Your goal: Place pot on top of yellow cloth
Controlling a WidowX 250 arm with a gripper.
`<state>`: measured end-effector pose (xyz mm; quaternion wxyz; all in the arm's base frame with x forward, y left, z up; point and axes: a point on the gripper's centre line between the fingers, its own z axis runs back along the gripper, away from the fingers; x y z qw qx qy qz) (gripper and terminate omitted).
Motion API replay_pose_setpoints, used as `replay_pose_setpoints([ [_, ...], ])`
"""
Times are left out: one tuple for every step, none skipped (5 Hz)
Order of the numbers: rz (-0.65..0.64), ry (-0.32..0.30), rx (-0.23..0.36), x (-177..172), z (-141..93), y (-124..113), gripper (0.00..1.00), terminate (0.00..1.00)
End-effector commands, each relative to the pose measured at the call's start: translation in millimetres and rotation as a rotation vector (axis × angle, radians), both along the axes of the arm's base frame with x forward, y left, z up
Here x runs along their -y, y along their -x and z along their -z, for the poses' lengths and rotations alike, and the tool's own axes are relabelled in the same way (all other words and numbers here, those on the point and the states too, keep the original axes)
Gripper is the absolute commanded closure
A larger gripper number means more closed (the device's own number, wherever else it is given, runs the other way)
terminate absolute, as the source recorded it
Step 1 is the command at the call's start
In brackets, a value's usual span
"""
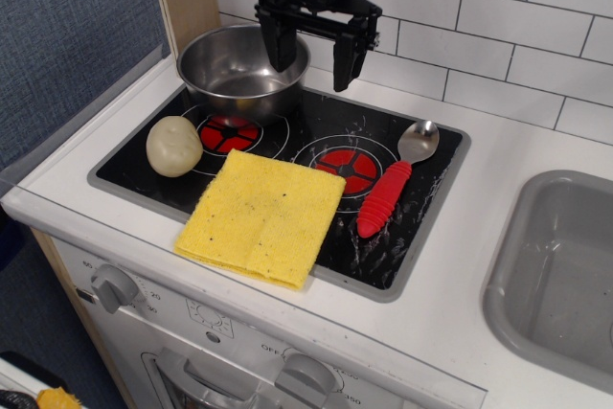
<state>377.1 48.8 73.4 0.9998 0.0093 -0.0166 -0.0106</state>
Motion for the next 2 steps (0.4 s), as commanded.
replay_pose_setpoints([
  [-0.020, -0.051, 0.021, -28, 9, -39, 0.00, 0.00],
  [-0.014, -0.058, -0.006, -30, 24, -38, 0.00, 0.00],
])
